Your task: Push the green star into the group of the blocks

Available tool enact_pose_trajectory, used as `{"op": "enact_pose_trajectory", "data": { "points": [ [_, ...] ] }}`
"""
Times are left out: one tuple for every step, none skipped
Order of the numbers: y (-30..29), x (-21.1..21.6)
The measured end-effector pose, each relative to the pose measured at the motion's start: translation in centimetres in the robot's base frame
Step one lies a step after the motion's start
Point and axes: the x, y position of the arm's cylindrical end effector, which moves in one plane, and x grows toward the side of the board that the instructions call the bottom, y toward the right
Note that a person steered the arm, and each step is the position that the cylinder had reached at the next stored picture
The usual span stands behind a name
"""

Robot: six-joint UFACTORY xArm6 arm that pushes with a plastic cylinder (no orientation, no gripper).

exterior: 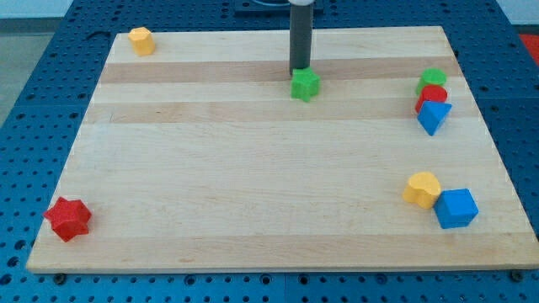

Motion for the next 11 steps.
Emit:
{"op": "enact_pose_trajectory", "data": {
  "points": [
    [0.0,0.3],
    [-1.5,-1.5],
    [-5.1,0.3],
    [-6.3,4.1],
    [-2.9,5.7],
    [0.5,5.7],
    [-1.7,4.8],
    [-3.1,1.5],
    [-0.1,0.5],
    [5.0,0.8],
    [7.1,1.4]
  ]
}}
